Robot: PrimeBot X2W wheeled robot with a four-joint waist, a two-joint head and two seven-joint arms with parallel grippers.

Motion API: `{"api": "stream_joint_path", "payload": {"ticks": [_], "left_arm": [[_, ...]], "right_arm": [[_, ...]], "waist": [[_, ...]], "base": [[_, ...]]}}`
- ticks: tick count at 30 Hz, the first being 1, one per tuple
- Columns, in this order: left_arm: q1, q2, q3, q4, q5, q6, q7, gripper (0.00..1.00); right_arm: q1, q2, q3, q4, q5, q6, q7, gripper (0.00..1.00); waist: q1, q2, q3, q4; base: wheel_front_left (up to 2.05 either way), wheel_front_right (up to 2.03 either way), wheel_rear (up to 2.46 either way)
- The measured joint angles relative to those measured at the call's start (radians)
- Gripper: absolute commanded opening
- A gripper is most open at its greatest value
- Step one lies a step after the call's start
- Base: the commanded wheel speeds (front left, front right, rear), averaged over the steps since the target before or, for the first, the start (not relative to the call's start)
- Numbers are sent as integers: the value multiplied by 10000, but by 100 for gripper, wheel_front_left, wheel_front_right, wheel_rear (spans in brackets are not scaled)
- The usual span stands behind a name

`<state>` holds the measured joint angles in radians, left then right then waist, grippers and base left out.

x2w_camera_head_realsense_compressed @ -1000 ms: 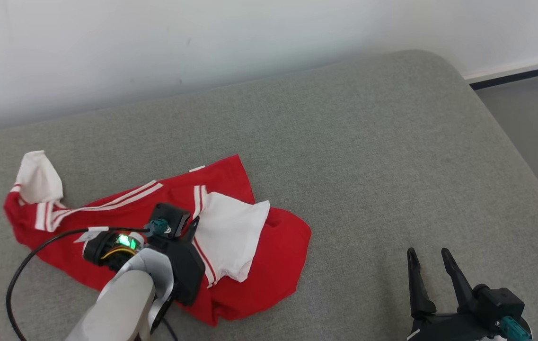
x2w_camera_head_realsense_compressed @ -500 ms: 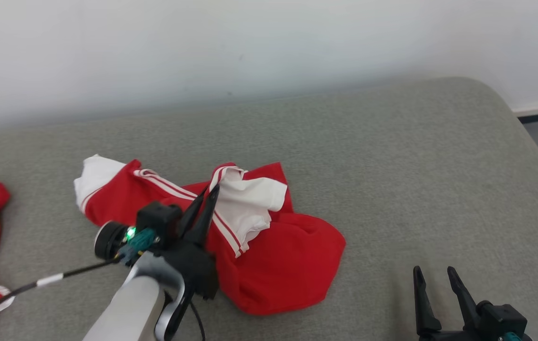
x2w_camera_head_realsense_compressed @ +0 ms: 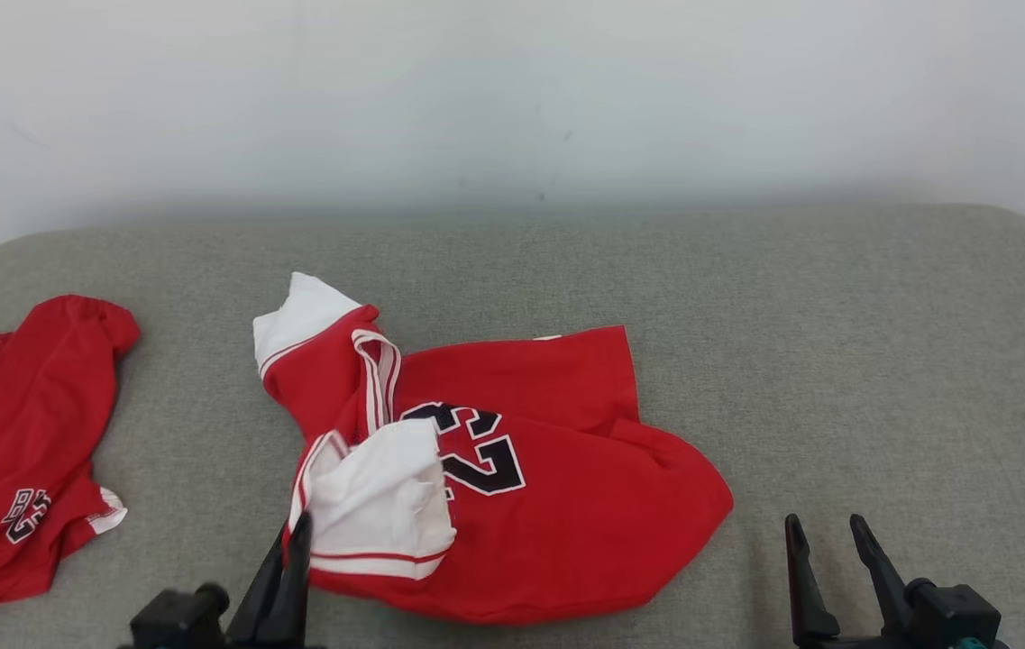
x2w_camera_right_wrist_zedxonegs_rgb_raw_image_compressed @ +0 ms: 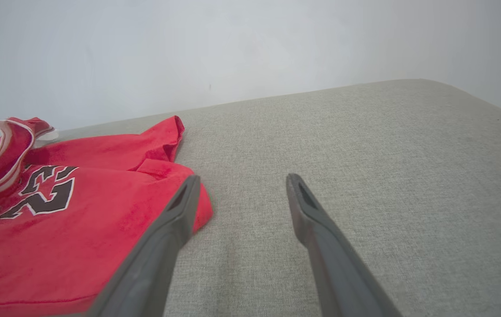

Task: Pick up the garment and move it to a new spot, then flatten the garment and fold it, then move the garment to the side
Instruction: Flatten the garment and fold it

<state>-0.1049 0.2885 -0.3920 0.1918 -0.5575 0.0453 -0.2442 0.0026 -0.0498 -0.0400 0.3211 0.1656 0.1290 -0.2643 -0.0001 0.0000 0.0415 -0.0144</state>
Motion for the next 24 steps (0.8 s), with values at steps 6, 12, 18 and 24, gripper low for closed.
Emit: {"api": "stream_joint_path", "payload": {"ticks": [6,12,18,24], "left_arm": [[763,-320,451,658,-343,-31,-127,27],[941,-723,1181,932,-2,-207,-180,100],[941,-1076,2197,128,945,-380,-184,100],[947,-1260,2543,-100,1565,-639,-182,100]], "right_arm": [[-5,-2,31,65,-6,0,0,100],[-11,-2,-19,90,-67,0,0,100],[-9,-4,-111,77,-88,0,0,100],[-10,-4,-52,90,-84,0,0,100]], "waist": [[0,1,44,106],[0,0,42,43],[0,1,16,86],[0,0,-44,22]], "base": [[0,0,0],[0,0,0],[0,0,0],[0,0,0]]}}
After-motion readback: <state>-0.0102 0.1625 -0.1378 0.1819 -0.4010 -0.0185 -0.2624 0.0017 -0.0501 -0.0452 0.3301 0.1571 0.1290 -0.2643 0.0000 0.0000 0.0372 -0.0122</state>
